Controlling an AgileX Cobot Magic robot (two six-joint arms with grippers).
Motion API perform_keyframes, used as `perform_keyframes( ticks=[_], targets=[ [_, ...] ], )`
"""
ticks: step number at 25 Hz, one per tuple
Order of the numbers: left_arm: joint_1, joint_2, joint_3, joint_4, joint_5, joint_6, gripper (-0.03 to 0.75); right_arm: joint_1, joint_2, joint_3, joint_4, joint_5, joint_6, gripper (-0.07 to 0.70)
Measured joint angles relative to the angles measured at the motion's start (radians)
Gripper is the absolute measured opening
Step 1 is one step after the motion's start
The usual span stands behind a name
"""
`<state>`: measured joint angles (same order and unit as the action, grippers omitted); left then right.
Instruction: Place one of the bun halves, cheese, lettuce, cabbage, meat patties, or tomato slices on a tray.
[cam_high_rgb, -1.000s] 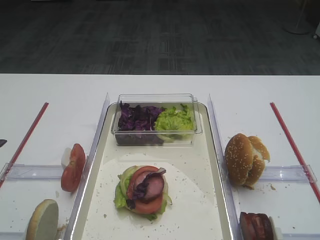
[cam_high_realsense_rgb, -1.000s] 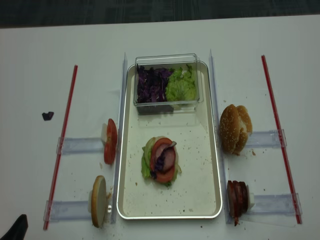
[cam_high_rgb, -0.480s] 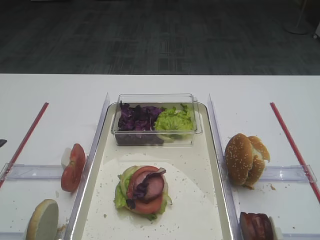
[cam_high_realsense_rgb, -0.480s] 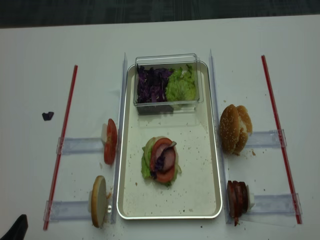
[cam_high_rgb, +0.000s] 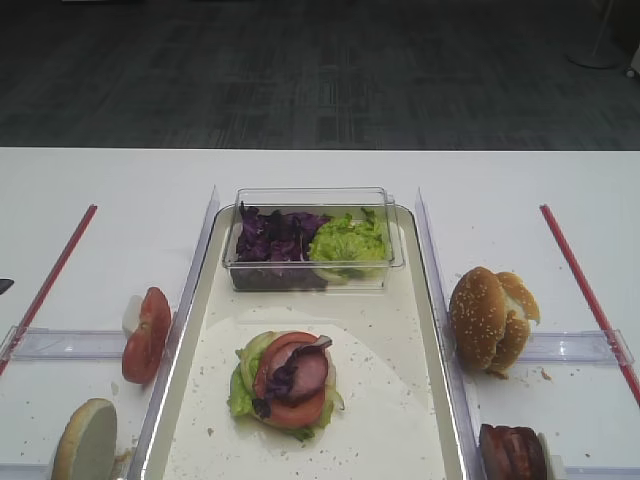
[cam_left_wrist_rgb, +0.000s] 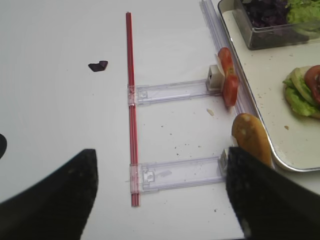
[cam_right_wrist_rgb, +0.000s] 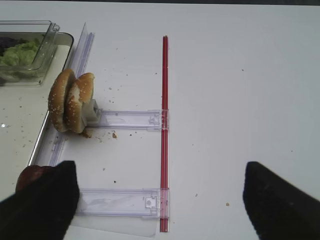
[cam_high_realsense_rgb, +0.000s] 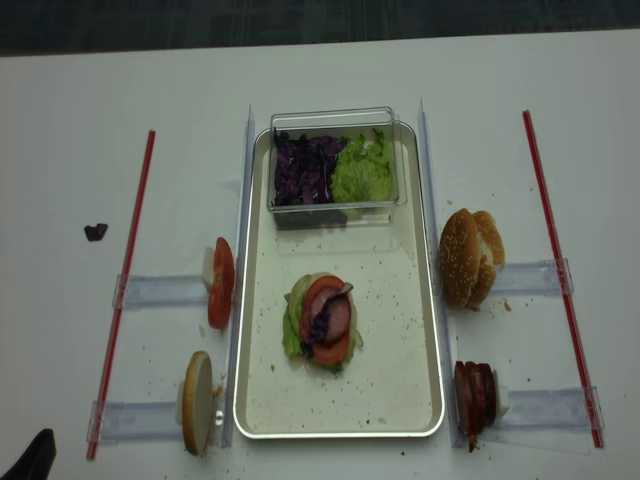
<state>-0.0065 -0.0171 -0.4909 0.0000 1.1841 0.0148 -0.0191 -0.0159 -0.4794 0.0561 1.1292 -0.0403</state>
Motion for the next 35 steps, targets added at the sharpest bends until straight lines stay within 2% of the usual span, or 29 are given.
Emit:
perform_keyframes(
  ticks=[35],
  targets=[
    [0.0, 0.0, 0.0, 0.0, 0.0, 0.0, 0.493, 0.0, 0.0, 0.0, 0.0, 0.0, -0.003, 0.678]
  ],
)
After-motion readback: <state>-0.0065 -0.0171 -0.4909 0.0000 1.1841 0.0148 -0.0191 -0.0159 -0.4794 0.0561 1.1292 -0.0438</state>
